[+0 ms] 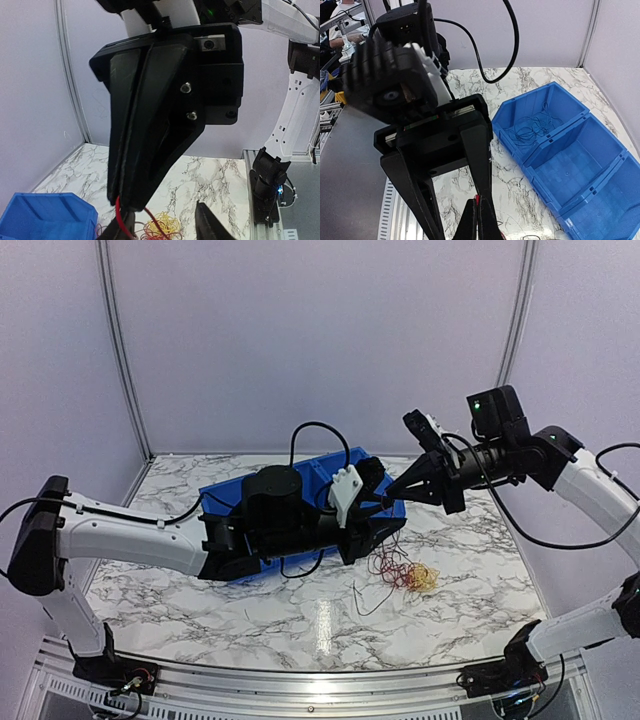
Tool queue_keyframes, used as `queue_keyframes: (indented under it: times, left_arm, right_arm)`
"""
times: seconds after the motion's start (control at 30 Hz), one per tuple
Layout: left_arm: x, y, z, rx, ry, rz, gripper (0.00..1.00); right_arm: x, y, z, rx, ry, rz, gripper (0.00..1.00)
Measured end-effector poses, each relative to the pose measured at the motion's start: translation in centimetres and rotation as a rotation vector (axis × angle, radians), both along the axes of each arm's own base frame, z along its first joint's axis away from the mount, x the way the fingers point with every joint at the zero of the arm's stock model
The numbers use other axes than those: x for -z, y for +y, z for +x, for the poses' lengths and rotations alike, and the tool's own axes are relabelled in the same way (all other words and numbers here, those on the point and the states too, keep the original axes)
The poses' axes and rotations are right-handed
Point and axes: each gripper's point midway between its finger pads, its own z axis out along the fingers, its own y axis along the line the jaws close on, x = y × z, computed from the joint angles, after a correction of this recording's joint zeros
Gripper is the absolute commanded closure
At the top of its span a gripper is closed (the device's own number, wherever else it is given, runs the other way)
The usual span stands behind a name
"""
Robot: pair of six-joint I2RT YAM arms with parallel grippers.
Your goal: Untangle the cables
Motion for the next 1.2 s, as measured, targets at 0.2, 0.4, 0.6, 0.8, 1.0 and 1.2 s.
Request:
queue_keyframes:
  times: [0.2, 0.4, 0.6, 0.8, 1.0, 1.2]
  left_arm:
    - [0.0, -1.0, -0.3, 0.060, -0.003, -0.002, 0.86]
    - [0.1, -0.9, -0.1, 0.078, 0.016, -0.005, 0.91]
    - [0.5, -0.8, -0.2, 0.080, 0.030, 0.001, 1.00]
    - [1.5, 0.8, 0.5, 0.013, 0.045, 0.020, 1.00]
    - [2.1, 3.8, 1.4, -0.098, 0.070, 0.025, 1.00]
    - [1.7, 7.2, 1.6, -0.184, 0.091, 0.002, 1.00]
  right_arm:
    - [0.2, 0.0, -0.4, -0.014, 0.006, -0.005, 1.00]
    - [0.0, -0.1, -0.5, -0.022, -0.001, -0.004, 1.00]
    - [-0.3, 0.0, -0.4, -0.030, -0.006, -0.001, 0.90]
    - [0.3, 0.2, -0.1, -0.033, -0.009, -0.015, 0.61]
    - [4.6, -1.0, 2.0, 0.052, -0.037, -0.085, 0.35]
    - [15.8, -3.5, 5.8, 0.219, -0.069, -0.328, 0.32]
